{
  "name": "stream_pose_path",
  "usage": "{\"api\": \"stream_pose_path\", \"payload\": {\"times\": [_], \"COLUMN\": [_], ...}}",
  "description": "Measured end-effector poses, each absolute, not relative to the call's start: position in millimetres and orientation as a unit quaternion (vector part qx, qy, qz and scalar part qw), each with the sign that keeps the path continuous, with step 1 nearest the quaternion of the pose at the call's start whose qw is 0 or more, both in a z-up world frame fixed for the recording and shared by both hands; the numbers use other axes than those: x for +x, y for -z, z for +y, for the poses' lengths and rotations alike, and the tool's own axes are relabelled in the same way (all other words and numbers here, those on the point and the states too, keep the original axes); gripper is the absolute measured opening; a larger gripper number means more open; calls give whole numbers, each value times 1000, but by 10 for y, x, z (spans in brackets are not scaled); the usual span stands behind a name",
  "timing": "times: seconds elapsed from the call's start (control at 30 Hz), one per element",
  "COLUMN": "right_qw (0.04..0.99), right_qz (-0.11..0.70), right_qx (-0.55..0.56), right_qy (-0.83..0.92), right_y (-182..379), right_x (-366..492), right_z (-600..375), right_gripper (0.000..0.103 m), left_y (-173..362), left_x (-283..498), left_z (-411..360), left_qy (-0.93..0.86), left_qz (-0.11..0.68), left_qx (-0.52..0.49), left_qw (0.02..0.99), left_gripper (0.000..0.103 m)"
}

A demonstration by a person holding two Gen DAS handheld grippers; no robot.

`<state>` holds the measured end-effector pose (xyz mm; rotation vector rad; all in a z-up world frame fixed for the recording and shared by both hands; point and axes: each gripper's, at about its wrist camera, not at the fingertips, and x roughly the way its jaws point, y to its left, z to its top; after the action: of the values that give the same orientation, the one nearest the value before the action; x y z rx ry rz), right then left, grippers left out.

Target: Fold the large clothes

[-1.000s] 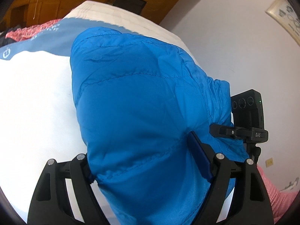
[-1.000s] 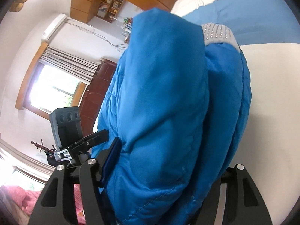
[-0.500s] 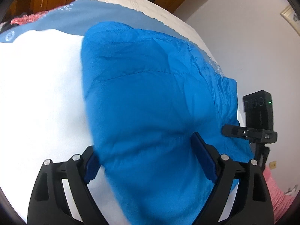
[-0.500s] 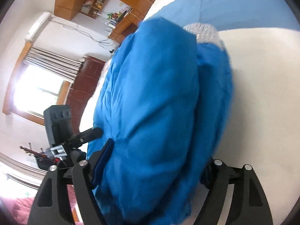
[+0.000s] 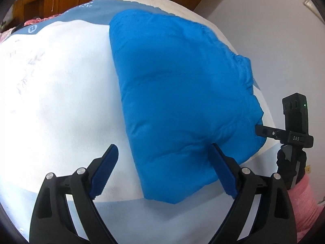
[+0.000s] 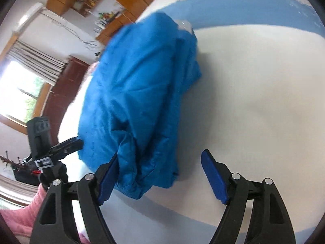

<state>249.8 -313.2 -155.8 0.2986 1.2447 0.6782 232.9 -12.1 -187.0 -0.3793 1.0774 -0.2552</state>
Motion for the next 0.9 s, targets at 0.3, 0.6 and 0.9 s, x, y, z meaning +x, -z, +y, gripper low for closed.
{"api": "stream_pose_path", "payload": {"times": [0.3,0.6,0.9], "right_qw": [781,822,832], "right_qz": [560,533,521], "right_qx": [100,5,0], "right_qy": [-258,-200,-190], "right_y": [1115,509,237], "right_x": [2379,1733,1374], "right_z": [-2843,-2590,-2607], "right_gripper": [79,99,99], "left_y": [1436,948,615], "left_x": [2284,1952,1368], "left_z": [-290,-437,-512], "left_qy": [71,-17,-47], "left_qz": [519,493,480], "left_qx": [-143,-126,-96], "left_qw": [840,861,871], "left_gripper": [89,92,94]}}
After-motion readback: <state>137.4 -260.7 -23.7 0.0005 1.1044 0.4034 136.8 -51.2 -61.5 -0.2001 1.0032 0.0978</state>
